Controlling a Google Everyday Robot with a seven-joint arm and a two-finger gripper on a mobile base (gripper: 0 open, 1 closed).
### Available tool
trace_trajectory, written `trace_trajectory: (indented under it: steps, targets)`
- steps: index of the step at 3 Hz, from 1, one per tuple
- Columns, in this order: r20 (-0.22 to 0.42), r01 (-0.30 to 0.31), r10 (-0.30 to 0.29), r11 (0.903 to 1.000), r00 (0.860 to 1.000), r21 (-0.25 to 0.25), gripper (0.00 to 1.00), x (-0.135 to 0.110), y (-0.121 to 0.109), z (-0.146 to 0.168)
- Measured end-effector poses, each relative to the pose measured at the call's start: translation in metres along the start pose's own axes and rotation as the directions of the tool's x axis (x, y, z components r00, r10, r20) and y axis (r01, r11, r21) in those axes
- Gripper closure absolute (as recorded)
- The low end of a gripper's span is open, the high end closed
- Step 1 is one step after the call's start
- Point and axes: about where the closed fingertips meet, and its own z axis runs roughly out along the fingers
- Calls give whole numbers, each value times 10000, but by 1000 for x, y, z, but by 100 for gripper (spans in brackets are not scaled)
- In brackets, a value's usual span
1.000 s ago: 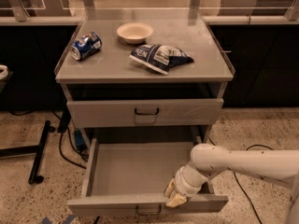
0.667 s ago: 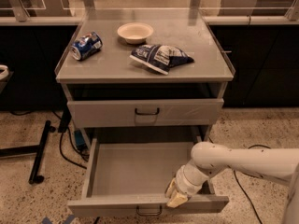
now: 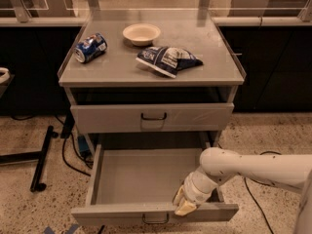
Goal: Open middle drawer
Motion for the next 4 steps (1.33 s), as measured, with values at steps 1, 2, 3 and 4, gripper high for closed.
trace_trajectory:
  steps: [1,2,3,4]
  targets:
    - [-11,18,-18,10000,10000,-2,34,0,1,-2]
    - [-4,177,-177,9998,9998,9,11,2,3,-9]
    - [176,569,-571,9983,9982,147,0,2,12,-28]
    - [176,569,-571,9983,9982,147,0,2,12,-28]
